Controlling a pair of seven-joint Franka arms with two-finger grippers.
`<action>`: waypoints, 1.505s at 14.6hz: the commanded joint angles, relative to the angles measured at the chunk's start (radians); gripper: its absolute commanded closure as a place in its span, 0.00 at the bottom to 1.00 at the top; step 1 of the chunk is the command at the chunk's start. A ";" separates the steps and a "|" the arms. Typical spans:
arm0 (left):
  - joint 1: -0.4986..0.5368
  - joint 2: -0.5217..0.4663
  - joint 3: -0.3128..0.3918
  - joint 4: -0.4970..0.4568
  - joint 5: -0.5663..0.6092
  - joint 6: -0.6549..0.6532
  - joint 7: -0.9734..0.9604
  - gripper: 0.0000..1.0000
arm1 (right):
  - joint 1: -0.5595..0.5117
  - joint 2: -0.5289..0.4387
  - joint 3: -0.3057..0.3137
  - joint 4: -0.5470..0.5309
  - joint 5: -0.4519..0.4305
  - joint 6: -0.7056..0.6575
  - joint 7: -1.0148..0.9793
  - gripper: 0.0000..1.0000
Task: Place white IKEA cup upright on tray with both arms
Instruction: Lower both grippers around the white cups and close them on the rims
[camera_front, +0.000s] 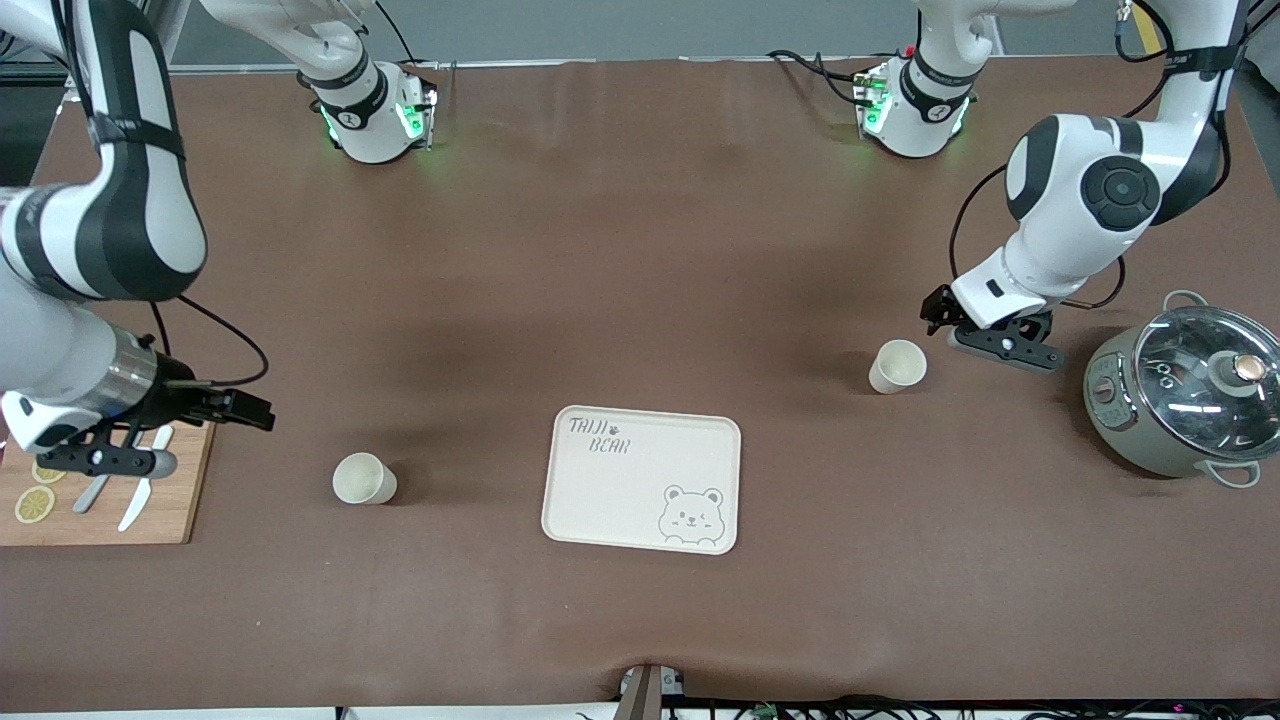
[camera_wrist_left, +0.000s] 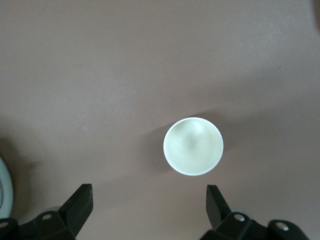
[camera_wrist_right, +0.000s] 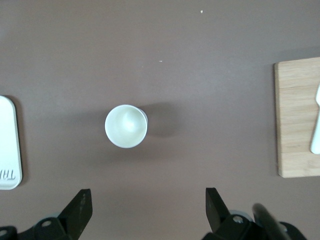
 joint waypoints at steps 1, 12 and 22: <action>0.009 0.018 -0.007 -0.029 -0.001 0.074 0.017 0.00 | 0.003 0.078 -0.003 0.033 0.019 0.057 0.036 0.00; 0.011 0.172 -0.007 -0.104 -0.001 0.387 0.020 0.00 | 0.060 0.230 -0.006 0.021 -0.022 0.220 0.052 0.00; 0.055 0.259 -0.005 -0.127 -0.003 0.510 0.043 1.00 | 0.048 0.296 -0.005 0.013 -0.038 0.329 0.035 0.00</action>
